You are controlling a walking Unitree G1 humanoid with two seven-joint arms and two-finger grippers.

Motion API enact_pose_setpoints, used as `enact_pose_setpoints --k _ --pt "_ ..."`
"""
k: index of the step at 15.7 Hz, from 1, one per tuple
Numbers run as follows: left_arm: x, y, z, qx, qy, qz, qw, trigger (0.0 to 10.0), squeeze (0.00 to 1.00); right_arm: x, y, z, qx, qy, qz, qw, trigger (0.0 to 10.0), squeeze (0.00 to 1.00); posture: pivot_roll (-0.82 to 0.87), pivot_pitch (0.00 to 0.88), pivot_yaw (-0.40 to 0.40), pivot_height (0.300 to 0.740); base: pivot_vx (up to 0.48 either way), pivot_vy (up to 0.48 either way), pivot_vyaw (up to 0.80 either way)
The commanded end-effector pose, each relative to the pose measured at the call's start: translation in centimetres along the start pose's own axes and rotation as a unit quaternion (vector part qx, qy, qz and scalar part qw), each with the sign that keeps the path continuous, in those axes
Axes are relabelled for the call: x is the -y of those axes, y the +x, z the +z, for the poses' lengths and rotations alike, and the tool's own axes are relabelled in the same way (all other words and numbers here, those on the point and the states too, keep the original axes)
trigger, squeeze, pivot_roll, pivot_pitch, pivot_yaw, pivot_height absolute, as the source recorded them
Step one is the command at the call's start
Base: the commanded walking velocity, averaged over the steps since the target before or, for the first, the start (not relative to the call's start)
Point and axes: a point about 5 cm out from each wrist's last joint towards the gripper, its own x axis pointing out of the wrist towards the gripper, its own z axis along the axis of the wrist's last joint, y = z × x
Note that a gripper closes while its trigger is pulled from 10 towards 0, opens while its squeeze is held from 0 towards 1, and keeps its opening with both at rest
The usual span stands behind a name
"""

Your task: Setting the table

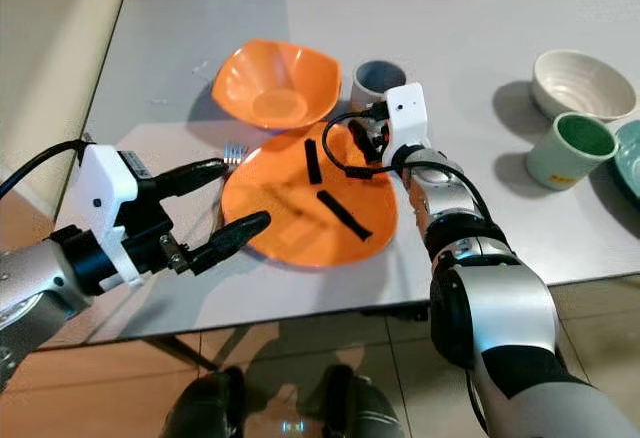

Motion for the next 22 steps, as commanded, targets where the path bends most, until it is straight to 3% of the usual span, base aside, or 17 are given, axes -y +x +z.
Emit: enact_pose_setpoints --k 1,2,8,11,13,14,16,18,22 --pt "-0.1 0.3 0.2 0.008 0.013 -0.003 1.0 10.0 0.0 -0.1 0.0 0.1 0.008 0.01 0.002 1.0 10.0 0.11 0.17 0.069 -0.02 0.74 0.0 0.0 0.0" --pt "-0.3 0.5 0.2 0.012 0.015 0.001 1.0 10.0 0.0 -0.1 0.0 0.3 0.017 0.016 0.005 1.0 10.0 0.0 0.16 0.054 -0.021 0.74 0.0 0.0 0.0" --pt "-0.8 0.8 -1.2 0.008 0.014 0.024 1.0 10.0 0.0 -0.7 -0.7 0.7 0.084 0.024 0.07 0.994 10.0 0.0 0.11 0.009 -0.027 0.74 0.0 0.0 0.0" --pt "-0.7 1.2 -1.4 0.018 0.014 0.012 1.0 10.0 0.0 -0.8 -2.8 0.0 0.112 0.014 0.093 0.989 10.0 0.0 0.08 0.0 -0.013 0.74 0.0 0.0 0.0" --pt "-0.7 1.6 -1.6 0.02 0.015 0.021 0.999 10.0 0.0 -0.5 -4.7 1.1 0.157 0.005 0.051 0.986 10.0 0.0 0.07 0.0 -0.014 0.74 0.0 0.0 0.0" --pt "-1.0 1.8 -2.2 0.006 0.015 0.052 0.999 10.0 0.0 -0.2 -5.4 2.2 0.185 0.001 0.007 0.983 10.0 0.0 0.06 0.0 -0.014 0.74 0.0 0.0 0.0" --pt "-2.5 2.1 -3.9 -0.007 -0.013 0.18 0.984 10.0 0.0 -2.0 -8.1 3.8 0.233 0.012 -0.048 0.971 10.0 0.0 0.04 0.0 -0.016 0.74 0.0 0.0 0.0" --pt "-2.5 2.0 -4.3 -0.021 0.012 0.208 0.978 10.0 0.0 -4.1 -10.2 1.9 0.205 -0.003 -0.051 0.978 10.0 0.0 0.03 0.0 -0.026 0.74 0.0 0.0 0.0" --pt "-2.9 2.5 -4.6 -0.033 0.037 0.243 0.969 10.0 0.0 -5.0 -11.7 -1.0 0.149 0.008 -0.092 0.985 10.0 0.0 0.03 0.0 -0.028 0.74 0.0 -0.457 0.0"
